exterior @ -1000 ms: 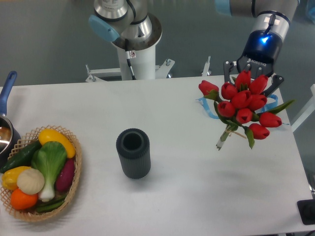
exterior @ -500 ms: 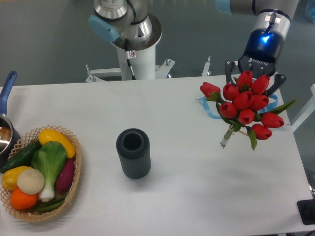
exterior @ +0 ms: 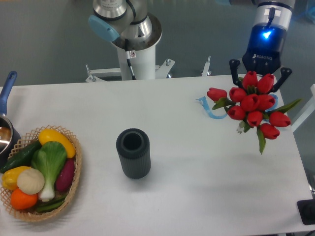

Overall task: Place the flowers on the table
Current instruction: 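Move the tulips toward the grey vase and lower them, then lower the tulips onto the table and open the gripper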

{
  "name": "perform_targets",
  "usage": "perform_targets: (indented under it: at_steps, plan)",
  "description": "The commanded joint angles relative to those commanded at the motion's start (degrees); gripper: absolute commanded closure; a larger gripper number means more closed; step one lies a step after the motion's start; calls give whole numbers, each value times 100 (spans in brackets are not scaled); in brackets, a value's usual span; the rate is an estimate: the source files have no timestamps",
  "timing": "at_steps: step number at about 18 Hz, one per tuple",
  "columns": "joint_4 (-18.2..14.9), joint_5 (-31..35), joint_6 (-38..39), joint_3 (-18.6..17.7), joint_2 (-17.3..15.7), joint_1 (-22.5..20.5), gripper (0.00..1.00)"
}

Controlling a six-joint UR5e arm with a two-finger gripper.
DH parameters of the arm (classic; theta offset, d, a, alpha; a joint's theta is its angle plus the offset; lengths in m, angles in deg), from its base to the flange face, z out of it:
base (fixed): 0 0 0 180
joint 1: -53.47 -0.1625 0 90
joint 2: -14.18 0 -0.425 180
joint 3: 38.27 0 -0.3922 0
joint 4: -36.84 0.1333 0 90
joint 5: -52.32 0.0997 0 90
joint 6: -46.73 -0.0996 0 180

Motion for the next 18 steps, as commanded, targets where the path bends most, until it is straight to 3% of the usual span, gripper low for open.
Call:
perform_targets:
  at_steps: [8,12,18]
  plan:
    - [-26,2443,-9,-193,-80,809,59]
    - [-26,3463,-18,-317,245,1380,59]
    - [9,4773,17,-177,1088,1960,59]
